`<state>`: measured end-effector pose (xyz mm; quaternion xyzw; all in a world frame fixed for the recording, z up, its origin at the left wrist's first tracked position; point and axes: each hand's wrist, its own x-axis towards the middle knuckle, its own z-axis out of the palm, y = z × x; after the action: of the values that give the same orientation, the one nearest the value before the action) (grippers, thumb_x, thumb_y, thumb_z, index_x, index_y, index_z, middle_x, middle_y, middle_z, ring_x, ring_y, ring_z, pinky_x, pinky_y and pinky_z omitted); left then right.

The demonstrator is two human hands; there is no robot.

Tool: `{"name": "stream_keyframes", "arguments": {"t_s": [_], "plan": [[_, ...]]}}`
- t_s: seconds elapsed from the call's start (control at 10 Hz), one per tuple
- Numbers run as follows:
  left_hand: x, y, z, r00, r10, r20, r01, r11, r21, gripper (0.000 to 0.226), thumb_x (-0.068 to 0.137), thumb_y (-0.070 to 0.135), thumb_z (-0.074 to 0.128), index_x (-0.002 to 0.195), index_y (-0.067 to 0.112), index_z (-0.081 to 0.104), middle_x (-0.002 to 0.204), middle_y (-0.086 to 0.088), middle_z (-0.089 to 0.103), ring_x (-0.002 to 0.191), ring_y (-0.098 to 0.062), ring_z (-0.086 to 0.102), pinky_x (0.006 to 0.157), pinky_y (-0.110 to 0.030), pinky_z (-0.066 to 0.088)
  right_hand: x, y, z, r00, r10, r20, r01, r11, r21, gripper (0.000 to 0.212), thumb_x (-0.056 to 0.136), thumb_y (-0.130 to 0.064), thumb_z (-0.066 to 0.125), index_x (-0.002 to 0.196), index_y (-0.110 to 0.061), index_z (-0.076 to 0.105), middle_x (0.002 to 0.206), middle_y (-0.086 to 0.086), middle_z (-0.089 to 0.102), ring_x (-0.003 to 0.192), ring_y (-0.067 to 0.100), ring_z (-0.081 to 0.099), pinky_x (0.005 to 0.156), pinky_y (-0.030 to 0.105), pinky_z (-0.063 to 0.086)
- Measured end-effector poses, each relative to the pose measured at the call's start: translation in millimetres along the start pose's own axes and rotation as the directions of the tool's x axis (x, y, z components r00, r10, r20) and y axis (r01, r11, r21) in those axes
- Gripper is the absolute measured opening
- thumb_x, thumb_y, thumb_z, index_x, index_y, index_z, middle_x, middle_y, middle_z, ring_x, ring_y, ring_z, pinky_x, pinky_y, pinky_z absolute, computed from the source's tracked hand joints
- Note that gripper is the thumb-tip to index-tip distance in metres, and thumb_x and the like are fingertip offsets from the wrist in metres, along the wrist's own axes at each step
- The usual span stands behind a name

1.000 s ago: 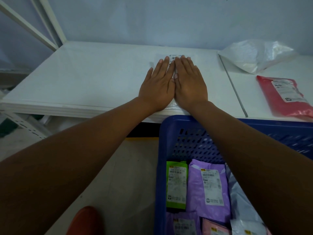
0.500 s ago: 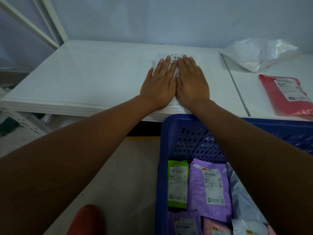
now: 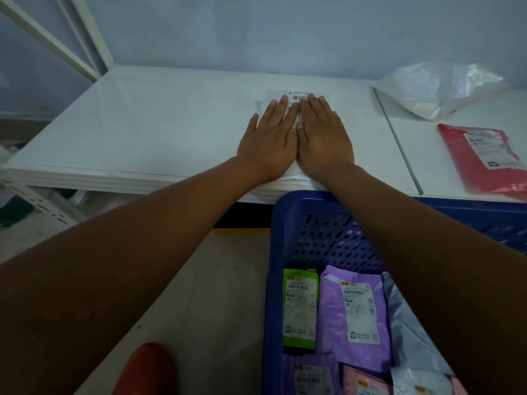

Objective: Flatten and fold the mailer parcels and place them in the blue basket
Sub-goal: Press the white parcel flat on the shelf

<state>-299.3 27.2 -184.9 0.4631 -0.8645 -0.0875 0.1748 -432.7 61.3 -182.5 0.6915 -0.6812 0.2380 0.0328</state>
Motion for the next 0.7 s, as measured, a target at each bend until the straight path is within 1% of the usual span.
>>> {"name": "stream_keyframes", "arguments": {"t_s": [0.7], "plan": [[0.0,0.7,-1.3,0.999,-0.023,0.035,0.022,1.000,0.013,0.054,0.107,0.034,0.012,0.159,0.022,0.000,0.167,0.001,-0.007,0.152,-0.013,-0.008,0.124,-0.042,-0.002,1.1,1.2,1.7,1.000,0.010,0.024,-0.010,1.000,-0.009,0.053,0.107,-0.028,0.024,0.157,-0.013,0.020,0.166,0.004,0.014,0.153,0.018,0.006,0.125,0.036,0.006]]}}
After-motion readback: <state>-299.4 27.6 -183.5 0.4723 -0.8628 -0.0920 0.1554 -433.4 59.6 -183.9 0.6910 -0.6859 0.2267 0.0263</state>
